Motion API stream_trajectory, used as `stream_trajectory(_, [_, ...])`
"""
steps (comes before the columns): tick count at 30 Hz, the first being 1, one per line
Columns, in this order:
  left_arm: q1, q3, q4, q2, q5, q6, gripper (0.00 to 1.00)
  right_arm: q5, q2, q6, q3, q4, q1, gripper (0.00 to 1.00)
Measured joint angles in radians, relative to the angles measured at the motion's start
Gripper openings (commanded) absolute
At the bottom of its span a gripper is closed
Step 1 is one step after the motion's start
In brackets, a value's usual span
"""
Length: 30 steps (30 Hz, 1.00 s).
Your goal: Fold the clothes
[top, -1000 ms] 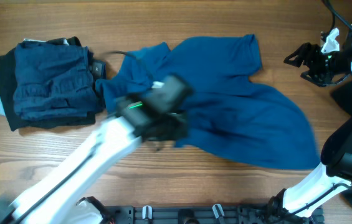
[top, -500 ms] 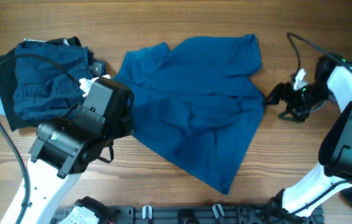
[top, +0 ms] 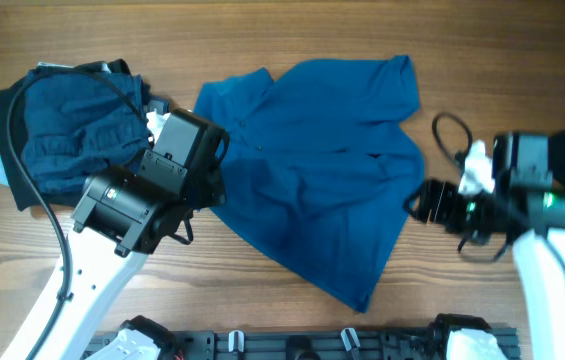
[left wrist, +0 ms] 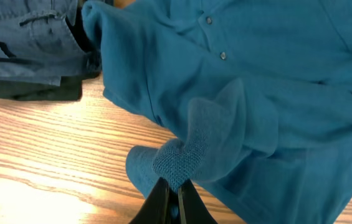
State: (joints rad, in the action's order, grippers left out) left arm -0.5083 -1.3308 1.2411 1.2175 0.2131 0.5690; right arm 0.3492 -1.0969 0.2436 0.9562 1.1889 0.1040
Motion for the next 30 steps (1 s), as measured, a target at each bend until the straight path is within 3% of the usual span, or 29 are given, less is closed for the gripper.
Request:
stream_trajectory(2, [0.0, 0.0, 0.002, 0.0, 0.0, 0.0, 0.05, -0.017, 0.077, 0.099, -0.107, -0.001, -0.04, 0.51])
stream_trajectory(3, [0.0, 0.0, 0.002, 0.0, 0.0, 0.0, 0.05, -0.017, 0.092, 0.137, -0.157, -0.005, -0.058, 0.56])
stream_trajectory(7, [0.0, 0.0, 0.008, 0.0, 0.0, -0.001, 0.06, 0.005, 0.09, 0.26, -0.334, -0.117, -0.149, 0.59])
stream_trajectory(15, [0.0, 0.0, 0.023, 0.0, 0.0, -0.004, 0.07, 0.069, -0.17, 0.378, -0.439, -0.377, -0.296, 0.57])
stream_trajectory(18, [0.0, 0.0, 0.023, 0.0, 0.0, -0.006, 0.09, 0.104, -0.296, 0.399, -0.425, -0.408, -0.335, 0.47])
stream_trajectory(19, [0.0, 0.0, 0.024, 0.0, 0.0, -0.007, 0.09, 0.118, -0.312, 0.404, -0.42, -0.41, -0.338, 0.39])
stream_trajectory(21, [0.0, 0.0, 0.026, 0.0, 0.0, -0.007, 0.09, 0.143, -0.344, 0.399, -0.411, -0.412, -0.339, 0.06])
stream_trajectory(28, [0.0, 0.0, 0.005, 0.0, 0.0, -0.011, 0.09, 0.113, -0.285, 0.327, -0.41, -0.426, -0.344, 0.04])
stream_trajectory(29, [0.0, 0.0, 0.0, 0.0, 0.0, -0.017, 0.15, 0.098, -0.219, 0.328, -0.389, -0.427, -0.344, 0.04])
stream_trajectory(30, [0.0, 0.0, 0.001, 0.0, 0.0, -0.024, 0.28, 0.085, -0.174, 0.328, -0.369, -0.427, -0.343, 0.05])
